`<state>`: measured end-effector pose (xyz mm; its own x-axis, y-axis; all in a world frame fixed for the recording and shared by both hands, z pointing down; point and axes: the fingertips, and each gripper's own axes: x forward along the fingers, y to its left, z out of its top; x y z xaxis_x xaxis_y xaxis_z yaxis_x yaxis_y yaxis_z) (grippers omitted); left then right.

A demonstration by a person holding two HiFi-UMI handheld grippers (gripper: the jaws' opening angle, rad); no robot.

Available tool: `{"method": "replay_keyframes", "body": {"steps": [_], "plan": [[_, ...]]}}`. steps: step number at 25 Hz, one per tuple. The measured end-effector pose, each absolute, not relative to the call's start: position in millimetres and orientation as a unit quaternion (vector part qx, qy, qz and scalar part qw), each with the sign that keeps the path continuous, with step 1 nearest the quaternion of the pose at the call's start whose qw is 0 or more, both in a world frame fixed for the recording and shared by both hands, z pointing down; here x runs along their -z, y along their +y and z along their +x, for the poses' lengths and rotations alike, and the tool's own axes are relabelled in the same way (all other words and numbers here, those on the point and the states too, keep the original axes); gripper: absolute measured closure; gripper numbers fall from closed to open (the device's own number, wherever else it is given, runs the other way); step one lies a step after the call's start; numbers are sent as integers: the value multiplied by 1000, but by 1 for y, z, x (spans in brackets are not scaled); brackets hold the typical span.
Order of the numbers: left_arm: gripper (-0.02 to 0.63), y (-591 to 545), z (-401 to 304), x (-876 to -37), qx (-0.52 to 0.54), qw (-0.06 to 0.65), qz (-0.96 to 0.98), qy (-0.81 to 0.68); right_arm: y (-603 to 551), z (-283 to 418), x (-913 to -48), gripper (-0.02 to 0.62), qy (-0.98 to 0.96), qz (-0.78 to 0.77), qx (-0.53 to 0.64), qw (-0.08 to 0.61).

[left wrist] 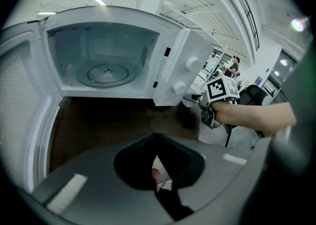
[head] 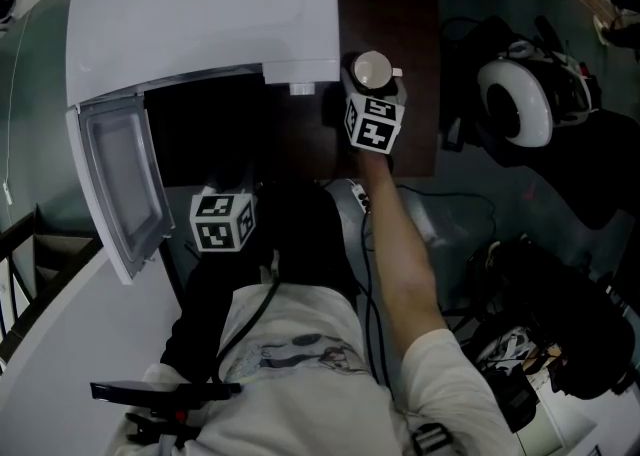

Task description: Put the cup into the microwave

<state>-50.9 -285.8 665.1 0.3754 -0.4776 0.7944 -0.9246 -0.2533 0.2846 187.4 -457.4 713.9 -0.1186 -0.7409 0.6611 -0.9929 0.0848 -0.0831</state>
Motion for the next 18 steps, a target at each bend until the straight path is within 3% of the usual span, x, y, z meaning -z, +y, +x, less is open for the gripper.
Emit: {"method": "replay_keyframes", "body": {"steps": [18], "plan": [[609, -287, -51, -643, -264, 366, 751, -482, -371, 173, -647, 199, -724, 608, -234, 228]]}}
